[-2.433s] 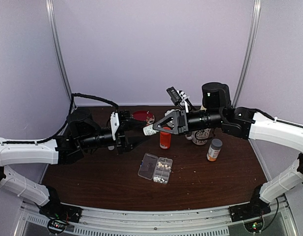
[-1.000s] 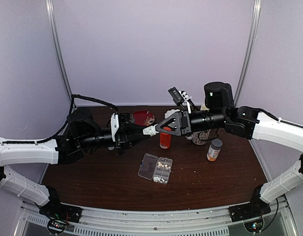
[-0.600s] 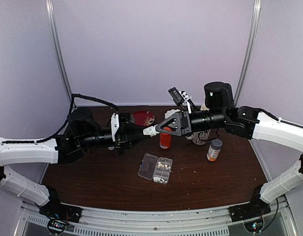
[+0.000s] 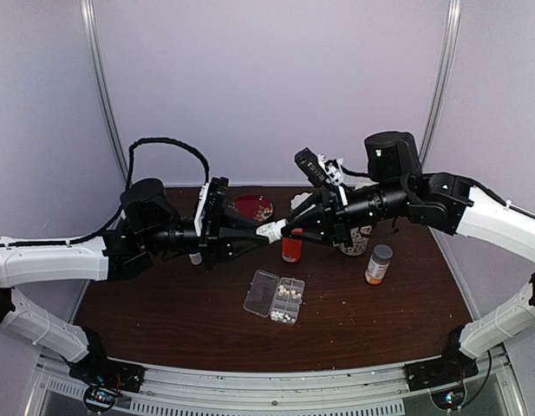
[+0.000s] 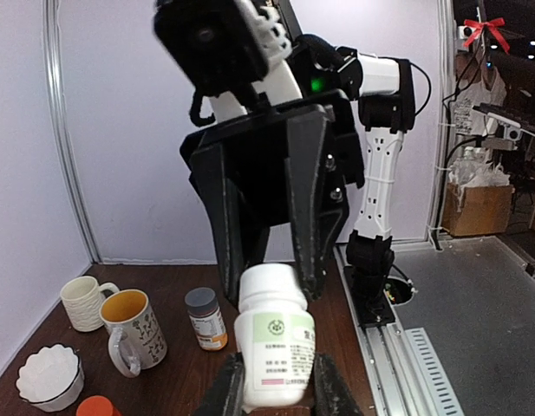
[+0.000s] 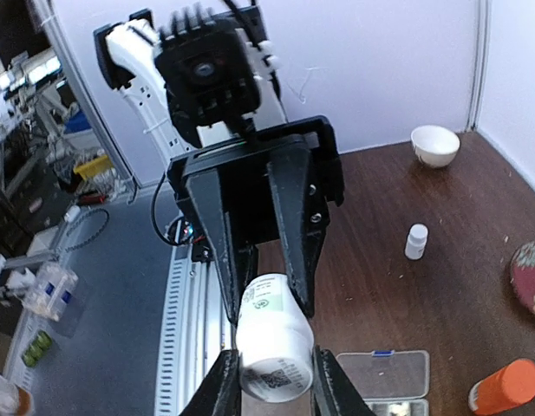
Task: Sort the pills into containers
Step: Unscrew the lid of the pill bottle.
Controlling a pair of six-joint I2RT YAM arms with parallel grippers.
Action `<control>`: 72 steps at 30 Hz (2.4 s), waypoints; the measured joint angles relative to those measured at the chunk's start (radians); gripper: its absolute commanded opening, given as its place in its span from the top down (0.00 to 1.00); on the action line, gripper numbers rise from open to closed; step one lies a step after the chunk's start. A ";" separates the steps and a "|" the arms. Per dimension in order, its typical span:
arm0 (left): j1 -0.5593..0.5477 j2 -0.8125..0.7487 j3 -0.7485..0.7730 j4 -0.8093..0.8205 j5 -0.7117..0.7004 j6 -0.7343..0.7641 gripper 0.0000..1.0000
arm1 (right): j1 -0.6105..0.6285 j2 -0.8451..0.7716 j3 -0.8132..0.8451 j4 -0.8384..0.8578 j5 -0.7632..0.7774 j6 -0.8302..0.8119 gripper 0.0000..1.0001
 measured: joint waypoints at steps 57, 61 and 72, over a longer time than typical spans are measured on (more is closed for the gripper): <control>-0.001 0.027 0.086 0.062 0.192 -0.292 0.92 | 0.192 -0.259 -0.208 0.184 0.340 -1.782 0.00; -0.001 0.017 0.086 0.058 0.190 -0.261 0.92 | 0.157 -0.301 -0.239 0.243 0.301 -1.427 0.00; -0.001 -0.027 0.098 -0.074 0.157 -0.105 0.92 | 0.129 -0.348 -0.222 0.292 0.432 -0.065 0.00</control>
